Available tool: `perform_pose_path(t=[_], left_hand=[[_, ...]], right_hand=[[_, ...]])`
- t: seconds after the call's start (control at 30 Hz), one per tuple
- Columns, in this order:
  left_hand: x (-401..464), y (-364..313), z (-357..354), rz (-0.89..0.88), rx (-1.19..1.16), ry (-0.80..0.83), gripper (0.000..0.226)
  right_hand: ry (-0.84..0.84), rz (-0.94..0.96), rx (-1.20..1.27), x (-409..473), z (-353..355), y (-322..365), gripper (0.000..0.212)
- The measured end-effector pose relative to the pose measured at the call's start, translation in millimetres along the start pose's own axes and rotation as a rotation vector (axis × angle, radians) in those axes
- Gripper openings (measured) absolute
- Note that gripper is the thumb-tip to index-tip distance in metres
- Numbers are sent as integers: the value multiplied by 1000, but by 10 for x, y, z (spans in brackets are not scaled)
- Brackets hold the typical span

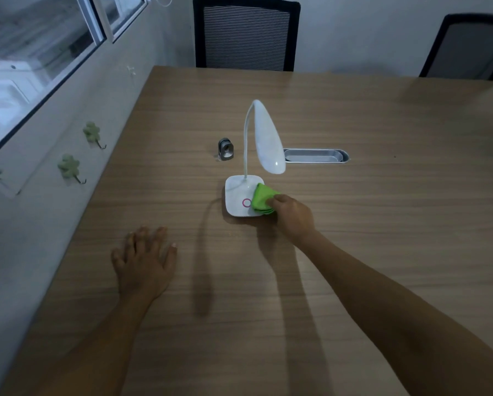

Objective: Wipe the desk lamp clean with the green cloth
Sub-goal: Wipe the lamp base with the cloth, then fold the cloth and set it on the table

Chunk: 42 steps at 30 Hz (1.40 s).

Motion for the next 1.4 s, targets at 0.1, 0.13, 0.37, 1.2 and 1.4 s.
perform_pose_path(t=[0.1,0.13,0.37,1.2,1.4], left_hand=[[6,-1,-6,4,-6,-2,63],[5,3,-1,6,-7,-4,63],[7,40,8,1,-17,87,60],[-81,598,104,-115,-12,-95,58],[-85,576,102,-119,-21,-104,58]], right_hand=[[-36,-83,-49,-51,62,-193,42],[-60,-86,-38,-54,88,-190,44],[-222,209,161,55,203,655,45],[106,330,186,324,-988,1958,55],[167,314,164,270,-993,1926,54]])
Point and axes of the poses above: each hand's wrist, its own x-axis towards the middle knuckle, its own z-axis out of the back of the hand, y = z × x, the point moved 5 cm from there along x, towards the middle knuckle, and after that the axes turned 15 degrees about -y, right-handed, at the moved point
